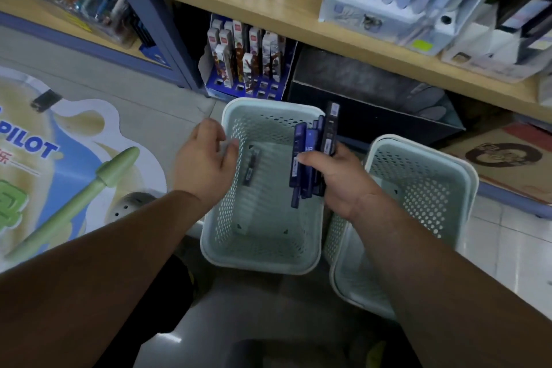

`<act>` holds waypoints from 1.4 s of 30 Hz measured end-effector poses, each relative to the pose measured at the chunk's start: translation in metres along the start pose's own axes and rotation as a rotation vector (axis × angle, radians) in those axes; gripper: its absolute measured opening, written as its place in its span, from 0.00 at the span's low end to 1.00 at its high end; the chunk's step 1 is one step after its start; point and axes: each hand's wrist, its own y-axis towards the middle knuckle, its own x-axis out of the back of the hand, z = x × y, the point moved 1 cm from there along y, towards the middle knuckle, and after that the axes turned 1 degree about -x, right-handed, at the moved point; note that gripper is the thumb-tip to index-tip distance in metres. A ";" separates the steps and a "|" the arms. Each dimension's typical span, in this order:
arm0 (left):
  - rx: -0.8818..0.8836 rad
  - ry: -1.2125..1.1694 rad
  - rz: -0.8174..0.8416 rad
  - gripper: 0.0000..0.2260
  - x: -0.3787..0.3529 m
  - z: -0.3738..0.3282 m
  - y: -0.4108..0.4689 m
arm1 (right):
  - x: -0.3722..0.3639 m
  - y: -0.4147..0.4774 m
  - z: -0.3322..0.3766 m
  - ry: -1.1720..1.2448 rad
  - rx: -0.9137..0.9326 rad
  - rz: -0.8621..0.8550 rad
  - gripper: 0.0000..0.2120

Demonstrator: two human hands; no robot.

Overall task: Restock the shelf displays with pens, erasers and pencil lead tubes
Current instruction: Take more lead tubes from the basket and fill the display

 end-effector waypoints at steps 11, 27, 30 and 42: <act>0.604 -0.064 0.311 0.17 -0.136 0.025 0.005 | 0.081 -0.033 0.002 0.159 -0.007 -0.126 0.12; 0.397 0.528 0.406 0.12 -0.174 0.030 0.014 | 0.103 -0.028 0.000 0.179 -0.059 -0.158 0.12; 0.434 0.492 0.512 0.13 -0.166 0.024 0.016 | 0.104 -0.037 0.010 0.163 -0.022 -0.117 0.12; 0.383 -0.223 0.618 0.08 -0.088 -0.086 0.002 | 0.110 -0.122 0.074 -0.048 0.208 -0.210 0.10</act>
